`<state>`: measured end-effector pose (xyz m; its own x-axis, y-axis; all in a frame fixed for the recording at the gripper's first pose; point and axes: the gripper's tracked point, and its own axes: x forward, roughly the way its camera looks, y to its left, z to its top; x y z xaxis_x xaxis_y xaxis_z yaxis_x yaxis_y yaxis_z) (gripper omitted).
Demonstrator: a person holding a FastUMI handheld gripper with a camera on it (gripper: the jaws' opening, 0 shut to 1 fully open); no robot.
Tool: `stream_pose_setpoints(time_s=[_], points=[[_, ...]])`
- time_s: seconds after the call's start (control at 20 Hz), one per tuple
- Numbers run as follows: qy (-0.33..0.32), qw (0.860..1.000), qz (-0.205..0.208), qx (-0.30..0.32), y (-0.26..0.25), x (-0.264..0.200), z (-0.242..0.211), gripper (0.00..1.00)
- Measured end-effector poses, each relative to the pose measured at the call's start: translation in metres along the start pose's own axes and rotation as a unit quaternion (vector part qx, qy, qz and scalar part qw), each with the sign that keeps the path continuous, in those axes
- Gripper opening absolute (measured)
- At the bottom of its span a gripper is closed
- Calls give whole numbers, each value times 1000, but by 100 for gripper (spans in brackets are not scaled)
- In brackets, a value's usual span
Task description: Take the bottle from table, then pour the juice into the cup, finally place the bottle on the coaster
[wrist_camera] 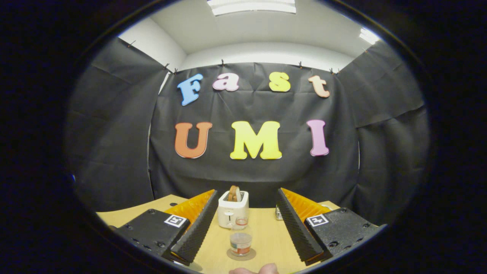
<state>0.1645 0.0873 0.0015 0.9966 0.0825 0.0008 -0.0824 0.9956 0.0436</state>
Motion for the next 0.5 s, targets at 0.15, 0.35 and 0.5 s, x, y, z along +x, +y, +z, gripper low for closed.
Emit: stream_pose_setpoints(time_s=[0.15,0.35,0.5], points=[[-22,1000,-11,-10,-14,-33,48,99],[-33,999,-19,-17,-27,-88,93,98],[-37,999,-17,-10,-31,-127,106,98]])
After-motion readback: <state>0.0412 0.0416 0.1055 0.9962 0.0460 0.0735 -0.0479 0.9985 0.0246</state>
